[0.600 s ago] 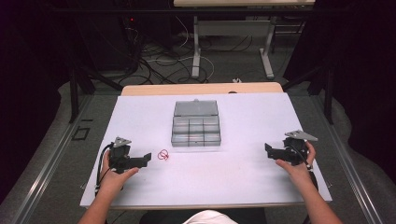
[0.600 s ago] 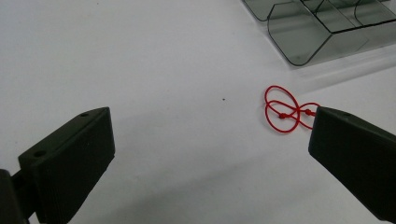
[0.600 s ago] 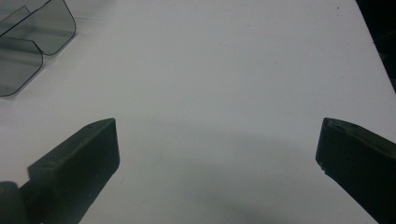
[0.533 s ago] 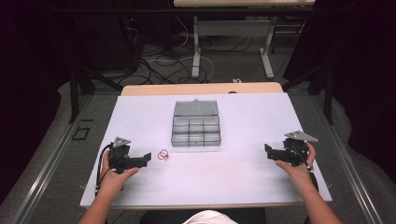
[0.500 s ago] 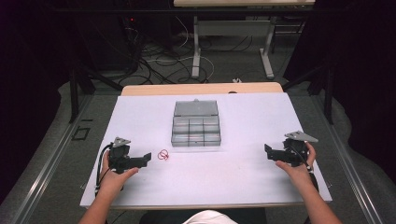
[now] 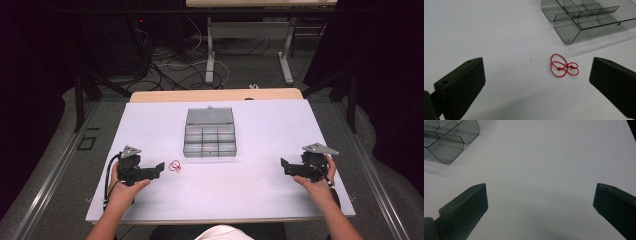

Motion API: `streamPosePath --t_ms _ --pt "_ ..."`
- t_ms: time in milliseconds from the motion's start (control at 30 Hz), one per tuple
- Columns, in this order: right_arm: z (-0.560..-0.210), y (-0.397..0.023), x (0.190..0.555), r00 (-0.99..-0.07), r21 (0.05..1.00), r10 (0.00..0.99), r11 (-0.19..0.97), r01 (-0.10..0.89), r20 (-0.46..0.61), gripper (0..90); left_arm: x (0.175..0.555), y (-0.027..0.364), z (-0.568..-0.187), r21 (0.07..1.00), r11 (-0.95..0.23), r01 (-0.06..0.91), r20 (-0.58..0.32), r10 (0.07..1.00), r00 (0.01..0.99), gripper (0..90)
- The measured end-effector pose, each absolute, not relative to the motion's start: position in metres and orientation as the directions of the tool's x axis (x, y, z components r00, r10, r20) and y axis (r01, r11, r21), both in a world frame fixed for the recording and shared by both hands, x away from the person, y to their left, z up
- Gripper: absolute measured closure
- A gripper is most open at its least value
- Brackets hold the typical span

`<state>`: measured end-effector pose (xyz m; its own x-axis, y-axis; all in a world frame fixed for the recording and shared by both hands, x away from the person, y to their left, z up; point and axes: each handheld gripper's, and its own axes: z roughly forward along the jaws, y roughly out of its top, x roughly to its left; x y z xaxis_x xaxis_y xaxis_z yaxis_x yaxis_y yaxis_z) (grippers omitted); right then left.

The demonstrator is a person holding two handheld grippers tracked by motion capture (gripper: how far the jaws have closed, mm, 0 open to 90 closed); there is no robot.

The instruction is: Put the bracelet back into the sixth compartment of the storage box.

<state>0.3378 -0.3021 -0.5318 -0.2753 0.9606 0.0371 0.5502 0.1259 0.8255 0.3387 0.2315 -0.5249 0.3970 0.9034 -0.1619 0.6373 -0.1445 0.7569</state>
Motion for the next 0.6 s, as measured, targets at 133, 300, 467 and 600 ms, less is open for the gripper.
streamPosePath --t_ms 133,300,467,600 --pt "-0.531 -0.3 0.336 -0.266 0.826 0.963 0.12 0.55 0.037 0.0 0.338 0.226 -0.522 0.757 -0.167 0.632 -0.148 0.898 0.414 0.3" --pt "-0.532 -0.3 0.336 -0.264 0.826 0.963 0.111 0.553 0.047 0.0 0.339 0.221 -0.516 0.763 -0.191 0.617 -0.128 0.892 0.433 0.3" --pt "-0.534 -0.301 0.337 -0.263 0.819 0.963 0.109 0.564 0.053 0.0 0.342 0.216 -0.515 0.758 -0.188 0.624 -0.129 0.895 0.427 1.7" --pt "-0.534 -0.301 0.337 -0.266 0.817 0.962 0.109 0.566 0.056 0.0 0.344 0.212 -0.512 0.75 -0.19 0.633 -0.137 0.892 0.43 1.7"
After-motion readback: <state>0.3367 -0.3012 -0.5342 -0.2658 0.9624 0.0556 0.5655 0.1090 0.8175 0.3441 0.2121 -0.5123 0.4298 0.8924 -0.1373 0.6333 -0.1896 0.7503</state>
